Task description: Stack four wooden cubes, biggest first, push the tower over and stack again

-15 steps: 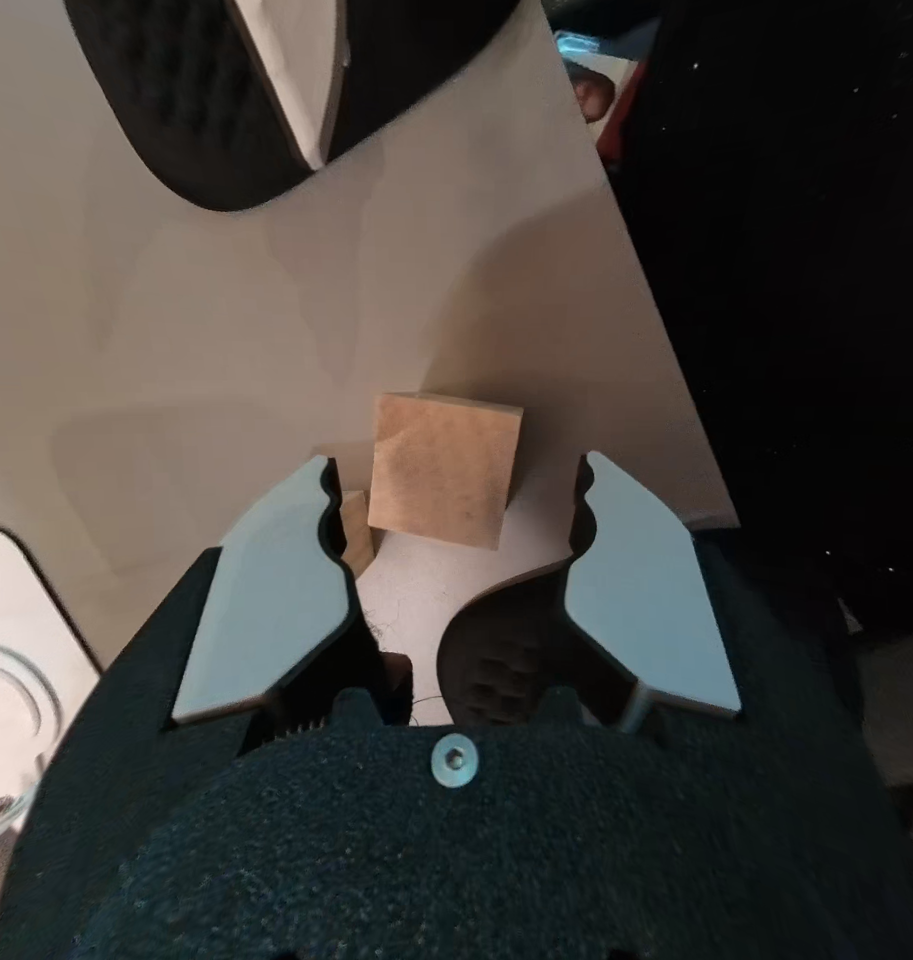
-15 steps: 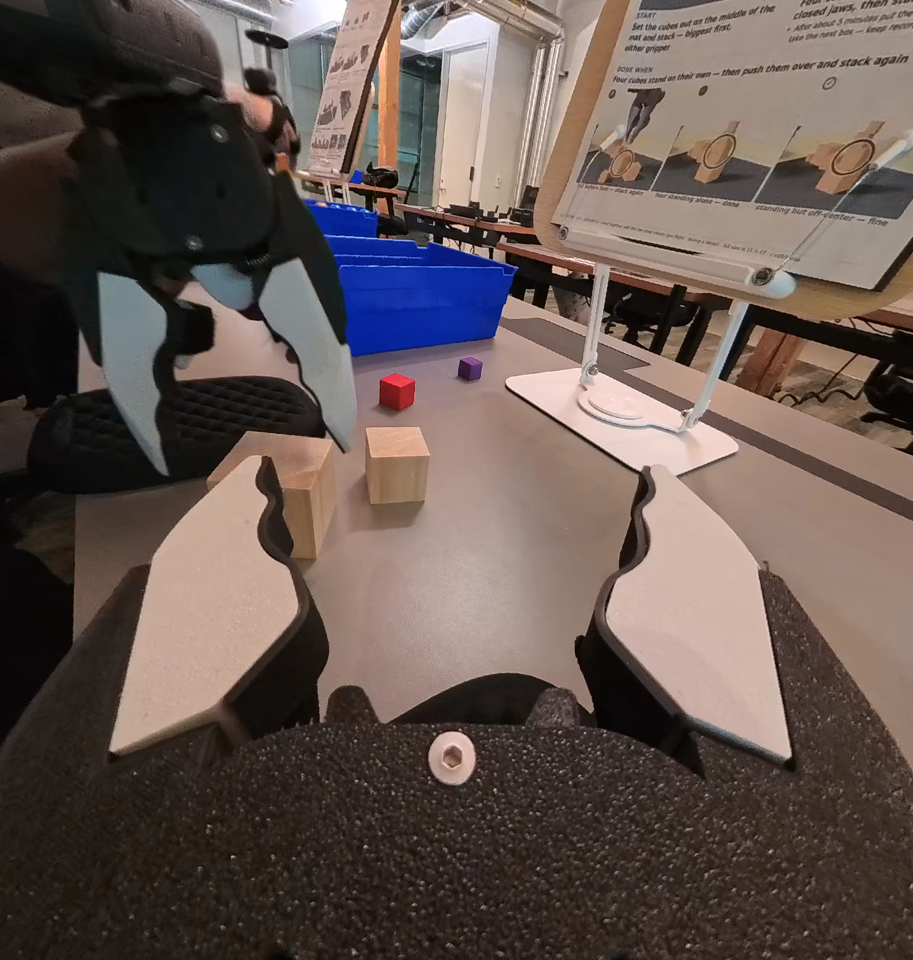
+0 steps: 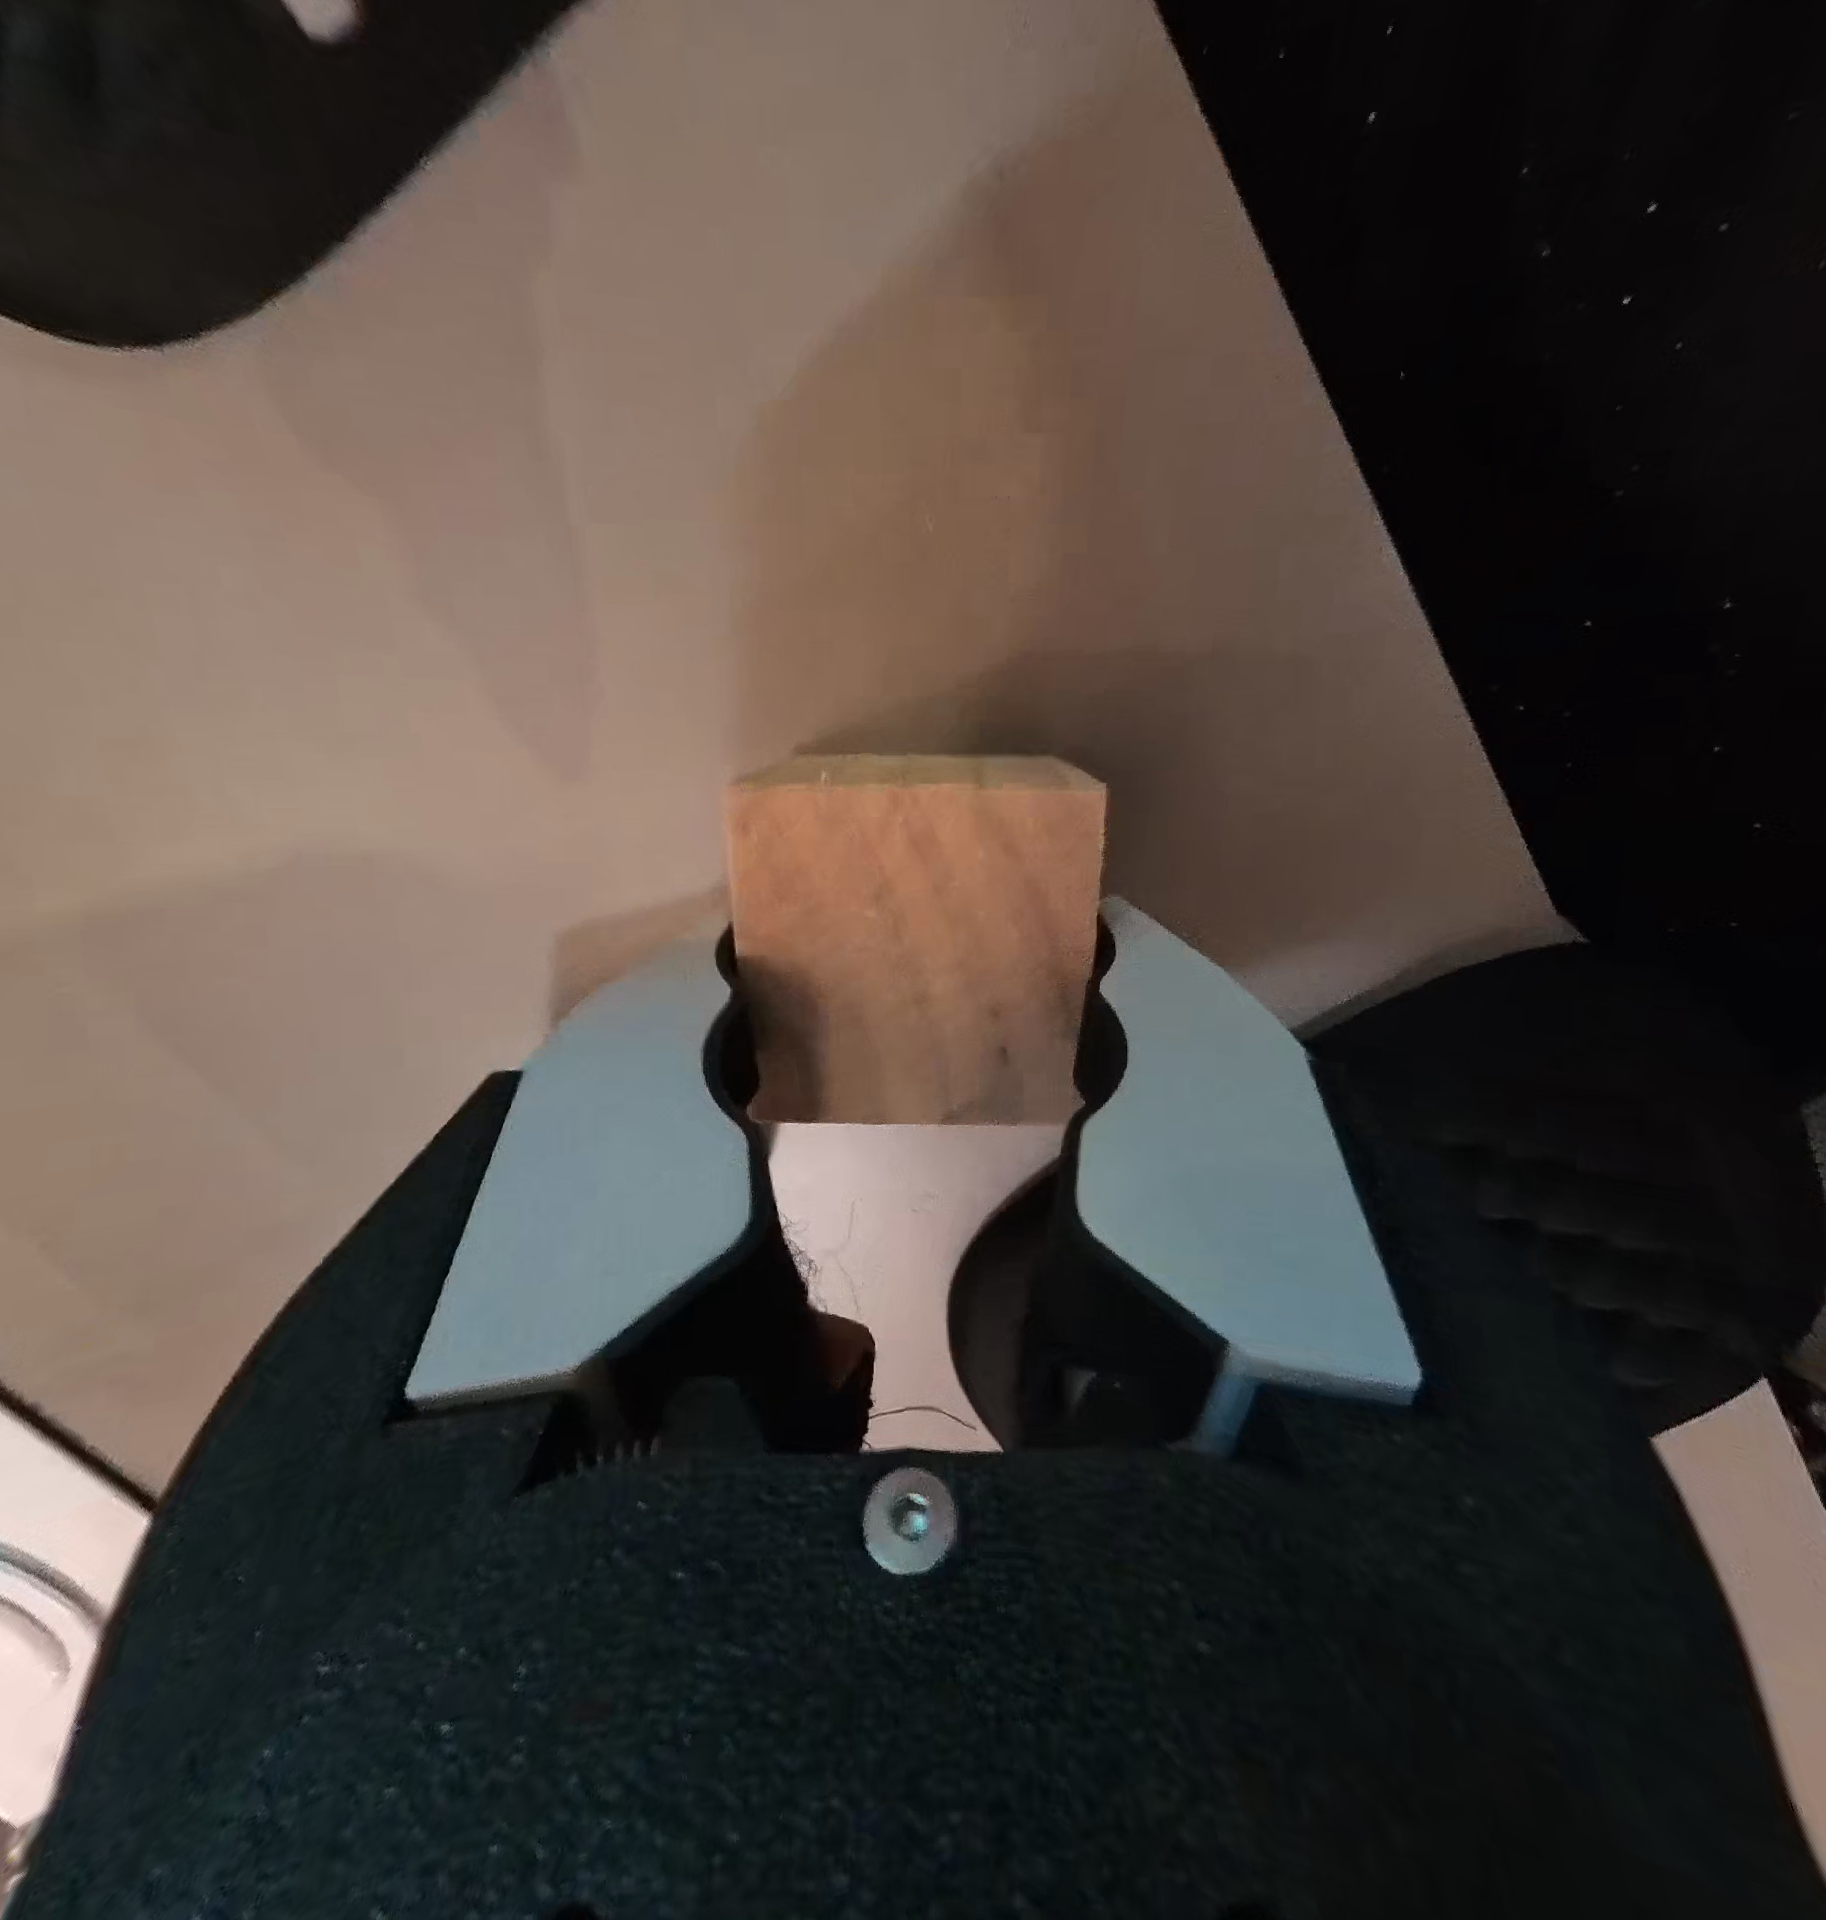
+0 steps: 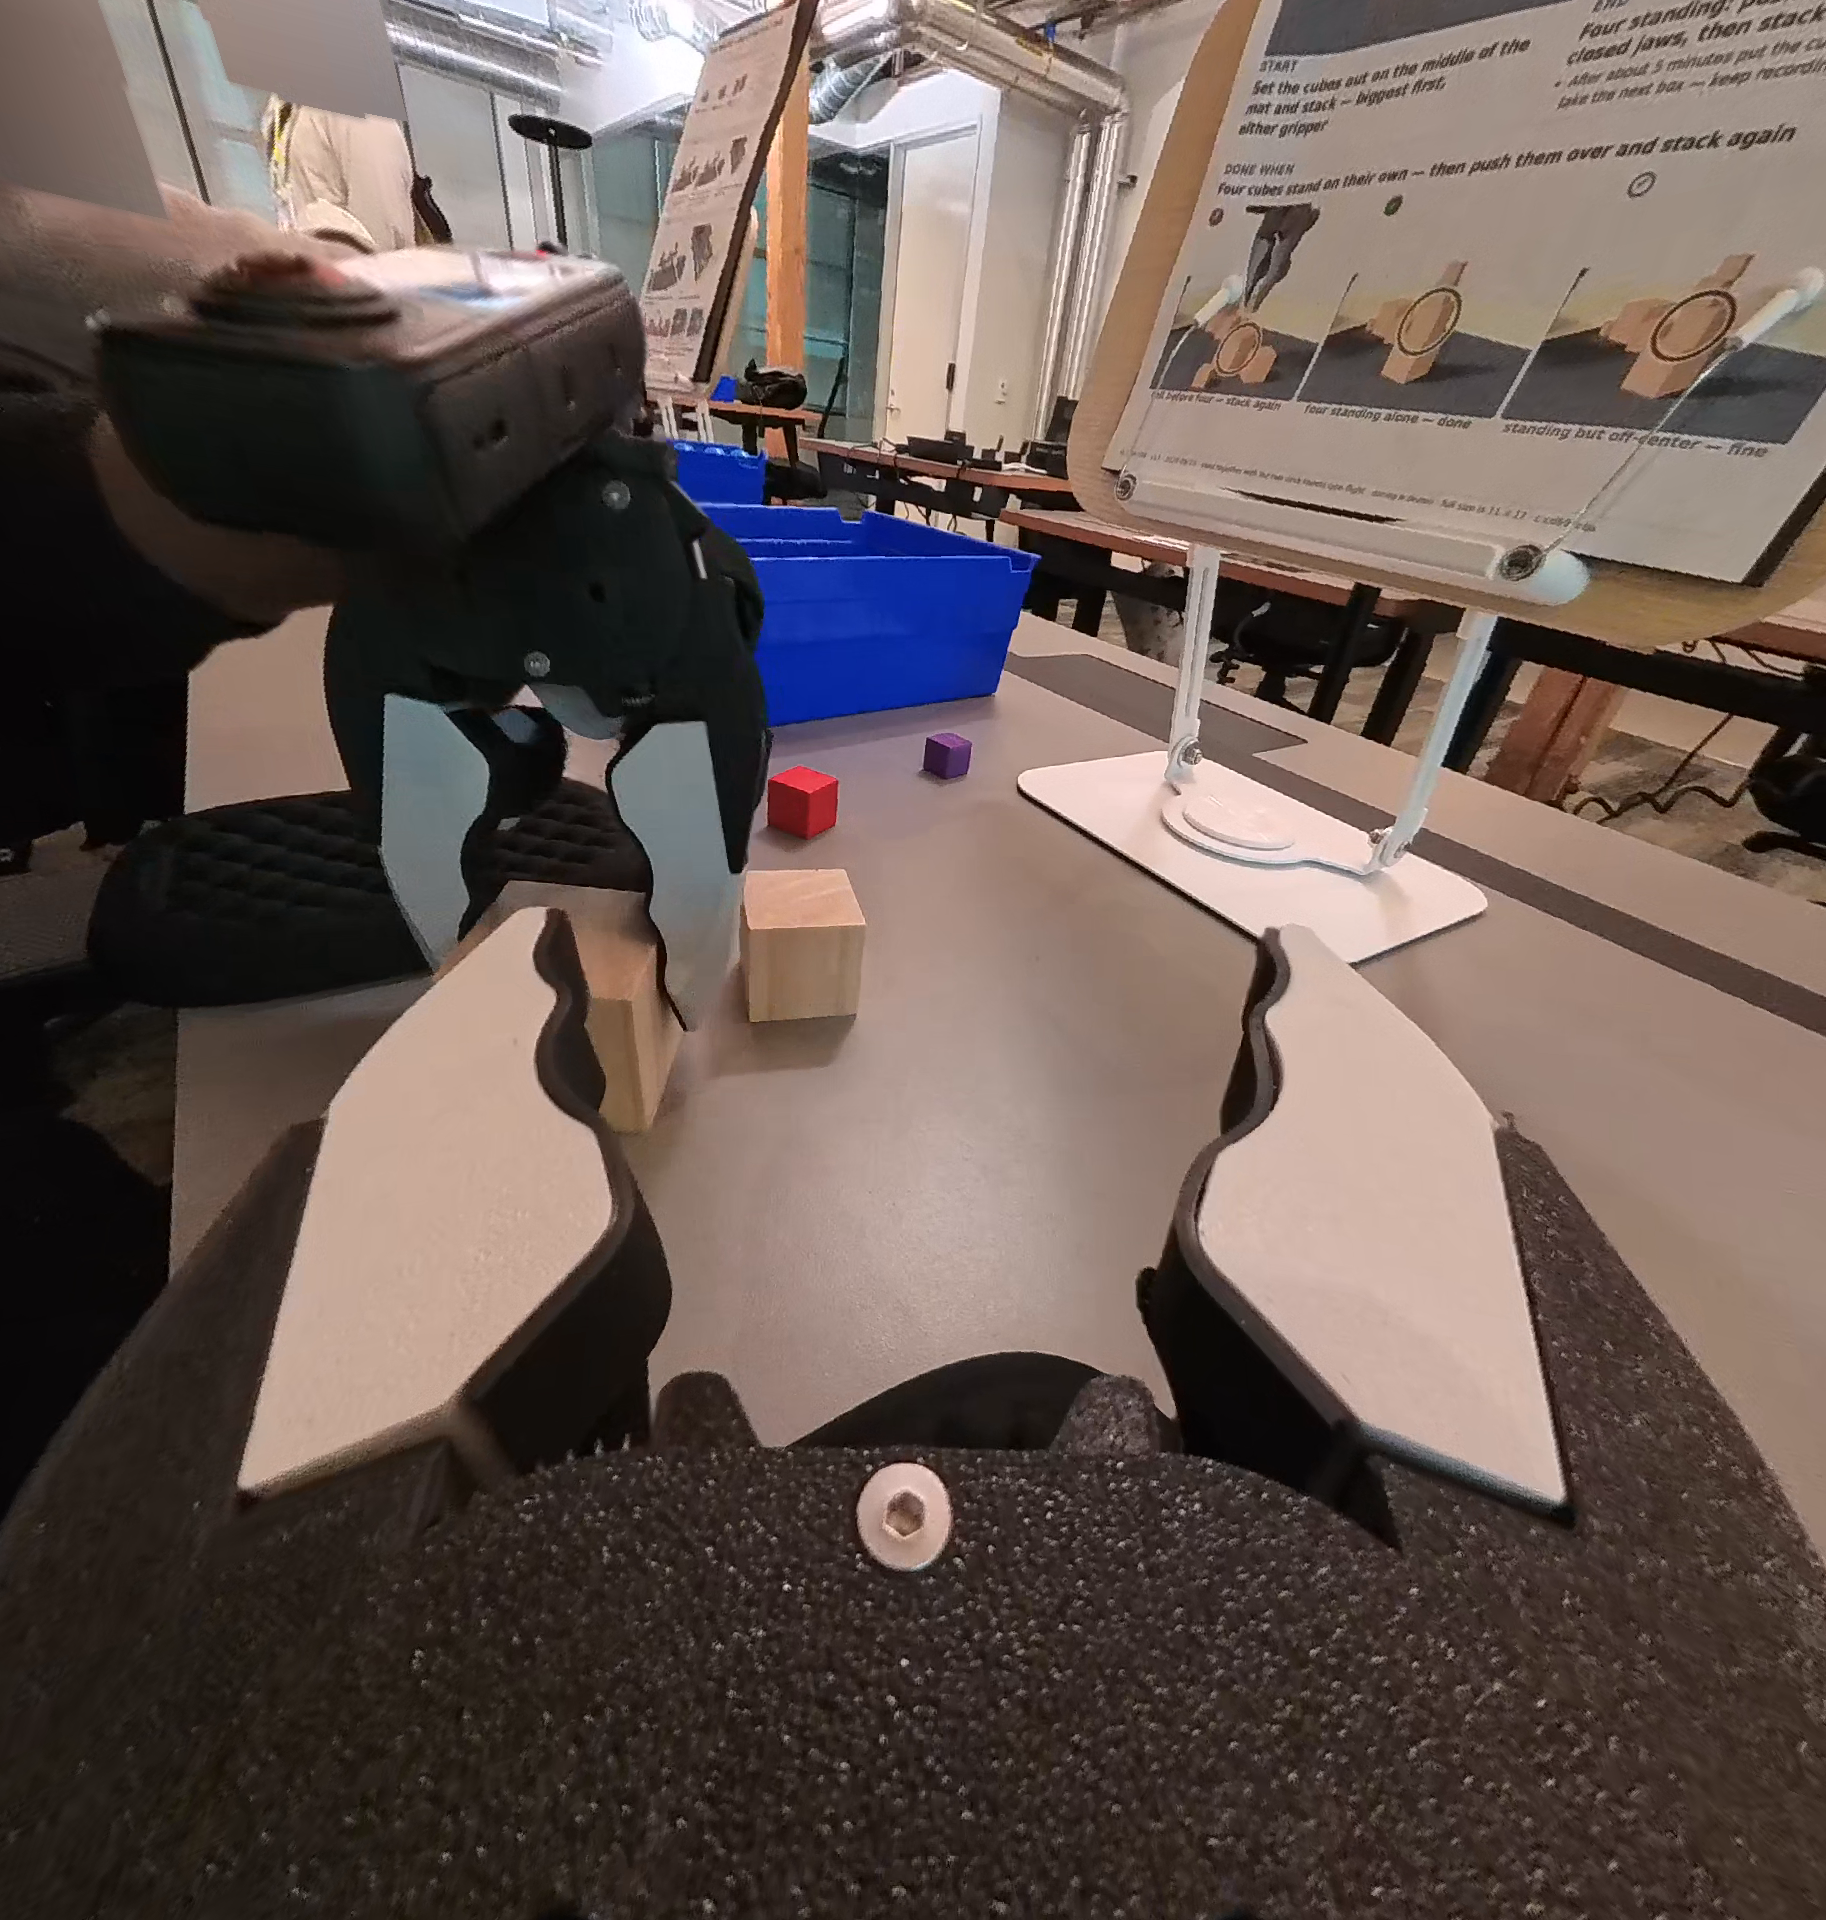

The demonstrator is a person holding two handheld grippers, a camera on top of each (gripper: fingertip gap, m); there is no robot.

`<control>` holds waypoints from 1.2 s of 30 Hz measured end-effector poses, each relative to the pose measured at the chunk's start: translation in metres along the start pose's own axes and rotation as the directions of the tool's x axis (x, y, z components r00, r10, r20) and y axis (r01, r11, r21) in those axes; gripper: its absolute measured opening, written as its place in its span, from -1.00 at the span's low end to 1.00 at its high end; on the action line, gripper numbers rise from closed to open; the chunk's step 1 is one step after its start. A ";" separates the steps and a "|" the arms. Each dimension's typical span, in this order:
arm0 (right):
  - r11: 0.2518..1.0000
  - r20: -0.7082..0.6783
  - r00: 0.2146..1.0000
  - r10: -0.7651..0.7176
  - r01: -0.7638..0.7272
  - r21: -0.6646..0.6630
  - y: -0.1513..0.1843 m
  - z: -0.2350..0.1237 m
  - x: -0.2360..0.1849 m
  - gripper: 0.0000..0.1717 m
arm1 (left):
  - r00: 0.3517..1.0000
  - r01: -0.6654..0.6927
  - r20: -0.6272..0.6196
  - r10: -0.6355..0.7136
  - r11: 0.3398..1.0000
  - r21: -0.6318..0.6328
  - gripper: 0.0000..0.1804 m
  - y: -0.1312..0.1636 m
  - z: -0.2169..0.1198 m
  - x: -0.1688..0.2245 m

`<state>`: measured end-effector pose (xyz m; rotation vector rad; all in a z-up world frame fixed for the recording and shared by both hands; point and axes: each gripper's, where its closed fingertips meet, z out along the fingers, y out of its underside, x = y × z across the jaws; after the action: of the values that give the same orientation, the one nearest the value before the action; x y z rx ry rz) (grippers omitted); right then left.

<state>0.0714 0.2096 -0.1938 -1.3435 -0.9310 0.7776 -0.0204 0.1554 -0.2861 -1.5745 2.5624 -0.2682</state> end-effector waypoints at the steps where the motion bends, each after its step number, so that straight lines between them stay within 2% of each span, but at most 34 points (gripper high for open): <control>1: 1.000 0.003 1.000 0.001 -0.001 0.001 0.000 0.000 0.000 0.37 | 1.000 0.005 0.010 -0.005 1.000 0.024 -0.34 -0.004 -0.002 -0.002; 8: 1.000 0.002 1.000 0.001 -0.001 0.002 0.000 0.000 0.000 0.35 | 0.988 0.071 0.130 -0.088 0.989 0.131 -0.34 -0.020 -0.037 -0.041; 15: 1.000 0.004 1.000 0.004 -0.004 0.002 0.000 0.000 0.000 0.35 | 0.986 0.002 0.163 -0.022 0.993 0.122 -0.34 -0.019 -0.051 -0.089; 23: 1.000 0.010 1.000 0.022 -0.022 0.004 0.000 0.000 0.001 0.33 | 0.992 -0.112 0.074 0.103 0.986 0.126 -0.35 -0.017 -0.030 -0.115; 28: 1.000 0.011 1.000 0.023 -0.023 -0.003 0.001 0.000 0.001 0.32 | 0.995 -0.104 0.016 0.103 0.980 0.167 -0.35 -0.023 -0.016 -0.119; 36: 0.999 0.009 0.999 0.037 -0.037 0.005 0.000 -0.001 0.002 0.31 | 0.996 -0.085 0.011 0.085 0.969 0.233 -0.34 -0.027 -0.002 -0.125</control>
<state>0.0730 0.2112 -0.1935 -1.3574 -0.9125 0.8143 0.0594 0.2556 -0.2766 -1.3780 2.4821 -0.5379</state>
